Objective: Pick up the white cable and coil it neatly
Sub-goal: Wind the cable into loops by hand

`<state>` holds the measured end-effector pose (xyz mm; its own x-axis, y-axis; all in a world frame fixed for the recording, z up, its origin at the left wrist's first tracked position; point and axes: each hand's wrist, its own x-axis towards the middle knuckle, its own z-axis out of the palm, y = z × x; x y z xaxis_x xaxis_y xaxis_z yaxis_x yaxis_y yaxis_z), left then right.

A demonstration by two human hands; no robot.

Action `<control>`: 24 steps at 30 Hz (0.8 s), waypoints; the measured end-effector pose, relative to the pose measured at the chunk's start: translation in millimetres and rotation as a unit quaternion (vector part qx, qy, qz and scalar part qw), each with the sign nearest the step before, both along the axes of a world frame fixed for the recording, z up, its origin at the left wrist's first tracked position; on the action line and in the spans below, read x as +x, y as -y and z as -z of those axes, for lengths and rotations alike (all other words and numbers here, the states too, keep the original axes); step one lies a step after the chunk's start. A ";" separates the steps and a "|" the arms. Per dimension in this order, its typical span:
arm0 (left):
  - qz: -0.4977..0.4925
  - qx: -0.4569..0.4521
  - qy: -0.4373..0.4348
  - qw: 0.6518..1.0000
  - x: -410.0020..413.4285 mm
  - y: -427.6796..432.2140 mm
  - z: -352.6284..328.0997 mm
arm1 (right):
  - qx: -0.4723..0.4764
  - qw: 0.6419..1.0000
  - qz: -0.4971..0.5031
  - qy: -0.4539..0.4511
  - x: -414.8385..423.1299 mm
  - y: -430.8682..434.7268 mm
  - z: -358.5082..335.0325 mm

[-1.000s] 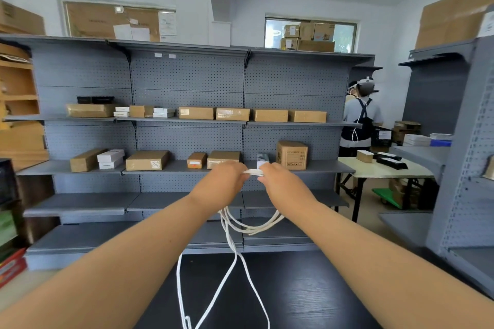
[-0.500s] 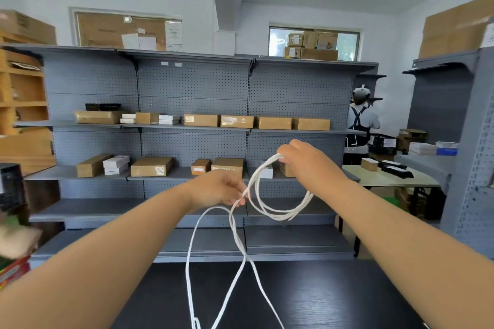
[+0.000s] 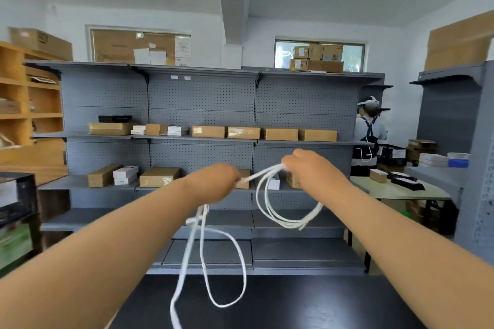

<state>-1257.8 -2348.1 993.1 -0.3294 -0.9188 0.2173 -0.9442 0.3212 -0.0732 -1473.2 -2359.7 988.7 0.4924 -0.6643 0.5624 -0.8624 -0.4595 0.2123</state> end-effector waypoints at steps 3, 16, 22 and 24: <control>0.009 0.059 -0.003 0.998 5.1 -3.0 3.4 | 0.016 1.000 0.001 -0.009 4.7 2.7 7.5; -0.029 0.040 -0.126 0.991 13.3 5.8 26.3 | 0.012 1.000 -0.011 0.004 9.3 2.1 20.1; -0.030 -0.089 -0.206 0.974 13.6 7.0 13.4 | -0.001 0.999 0.009 0.038 11.1 6.5 24.4; -0.016 -0.228 -0.212 0.950 10.3 13.4 11.9 | 0.002 0.999 0.012 0.046 12.2 8.9 26.5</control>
<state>-1247.6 -2361.5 981.3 -0.0974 -0.7050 0.7025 -0.9285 0.3185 0.1908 -1461.0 -2368.6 962.2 0.4229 -0.6773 0.6020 -0.8886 -0.4400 0.1292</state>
